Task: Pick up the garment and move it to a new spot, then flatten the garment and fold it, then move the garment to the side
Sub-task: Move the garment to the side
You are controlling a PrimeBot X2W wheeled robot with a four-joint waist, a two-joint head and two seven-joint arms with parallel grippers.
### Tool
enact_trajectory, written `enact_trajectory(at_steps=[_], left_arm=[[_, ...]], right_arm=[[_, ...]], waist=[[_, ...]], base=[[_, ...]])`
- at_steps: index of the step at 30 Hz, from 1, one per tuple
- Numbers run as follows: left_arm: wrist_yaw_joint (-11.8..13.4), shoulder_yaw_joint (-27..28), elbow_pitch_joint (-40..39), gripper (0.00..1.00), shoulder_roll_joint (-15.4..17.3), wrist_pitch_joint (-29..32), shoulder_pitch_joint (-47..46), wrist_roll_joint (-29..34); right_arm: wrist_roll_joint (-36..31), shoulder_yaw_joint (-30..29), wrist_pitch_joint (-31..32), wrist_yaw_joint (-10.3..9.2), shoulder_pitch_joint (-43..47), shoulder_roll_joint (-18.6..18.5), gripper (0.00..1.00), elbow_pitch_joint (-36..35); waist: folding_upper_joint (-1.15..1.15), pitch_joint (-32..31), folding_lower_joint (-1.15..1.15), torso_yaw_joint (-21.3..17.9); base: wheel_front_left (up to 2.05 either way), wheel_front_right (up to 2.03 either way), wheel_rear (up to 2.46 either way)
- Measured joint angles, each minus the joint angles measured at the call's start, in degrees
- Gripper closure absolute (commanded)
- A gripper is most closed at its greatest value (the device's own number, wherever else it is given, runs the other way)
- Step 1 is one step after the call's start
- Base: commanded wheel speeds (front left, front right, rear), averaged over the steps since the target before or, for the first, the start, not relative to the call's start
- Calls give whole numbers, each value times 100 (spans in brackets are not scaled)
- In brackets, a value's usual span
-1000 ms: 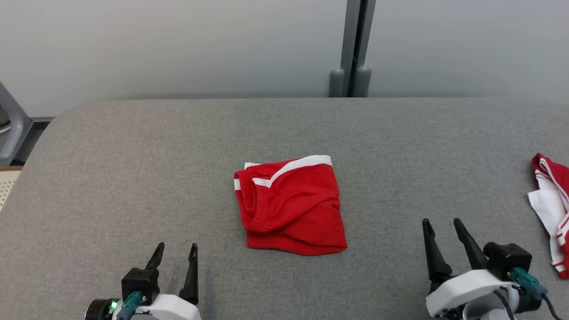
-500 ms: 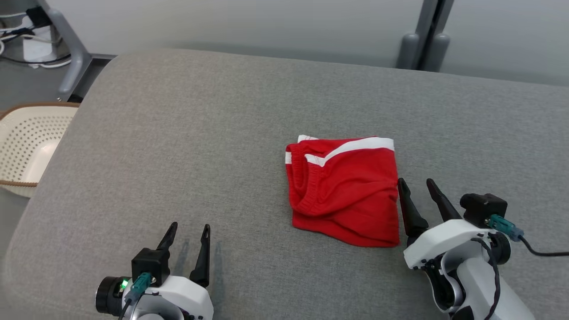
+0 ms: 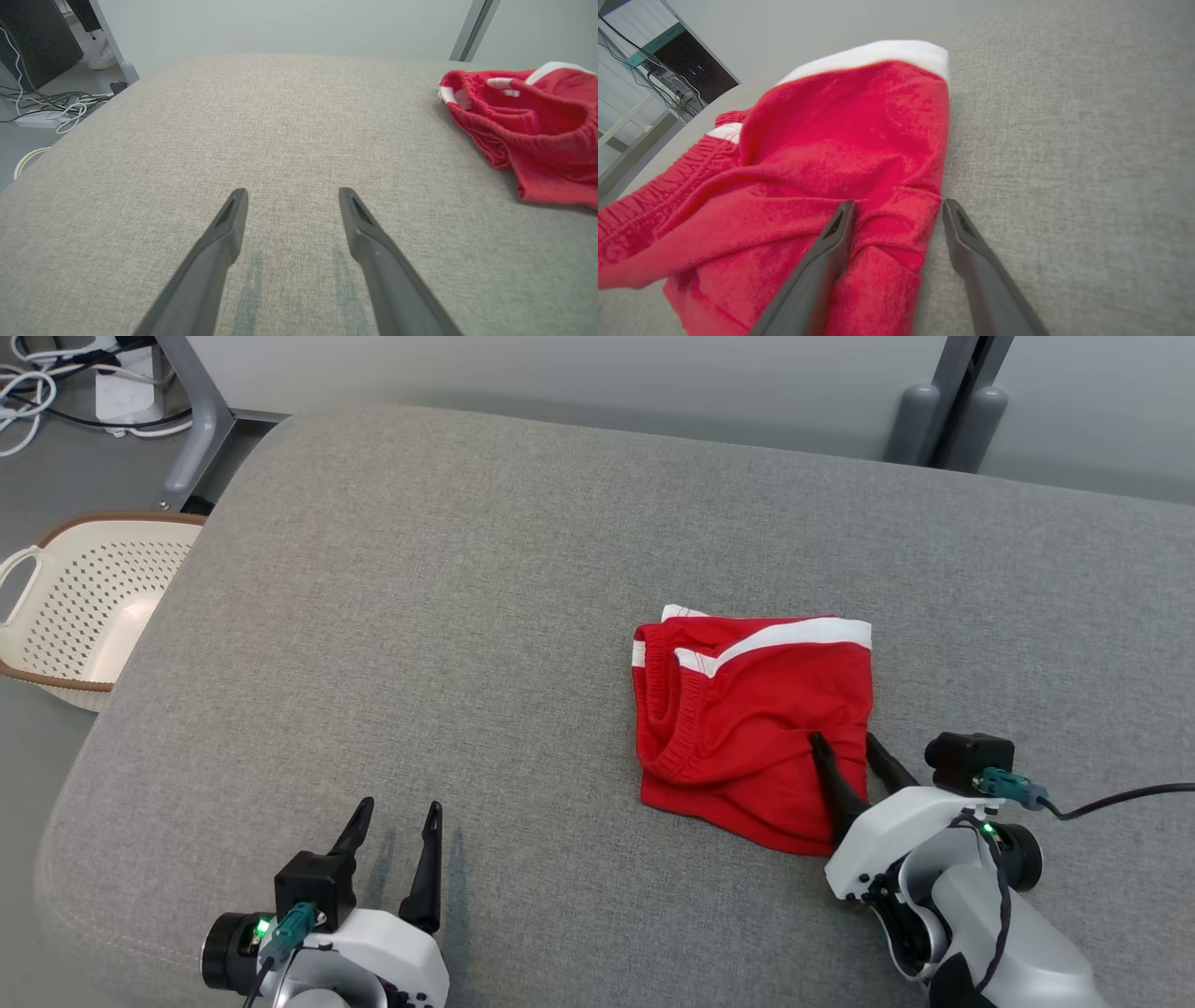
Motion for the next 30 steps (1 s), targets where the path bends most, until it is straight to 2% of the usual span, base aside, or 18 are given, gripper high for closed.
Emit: enact_trajectory(at_steps=[1,4,7,10,14,20,30], left_arm=[[0,12,4,0,-2,0,0,0],[-9,35,16,0,3,0,-4,12],[-37,25,3,0,1,0,-23,59],[-63,-13,-7,0,0,0,-28,86],[-119,-18,7,0,0,0,37,168],[-136,-27,-23,0,-1,0,98,170],[-171,-37,-69,0,-3,0,-38,177]], right_arm=[[-1,85,0,0,-38,5,100,34],[-109,144,2,1,-100,32,100,110],[-399,-54,9,3,-141,56,100,76],[-936,-374,10,3,-87,49,100,-124],[-1225,-558,11,8,189,49,100,-335],[-1426,-660,10,8,425,44,100,-553],[-1385,-524,10,8,611,41,100,-822]], waist=[[0,-3,0,-14],[0,-21,0,-62],[0,-67,0,-125],[0,-167,0,-274],[0,-292,0,-576],[0,-411,0,-1310],[0,-423,0,-2875]], base=[[0,0,0],[0,0,0],[0,0,0],[0,0,0],[0,0,0],[0,0,0],[0,0,0]])
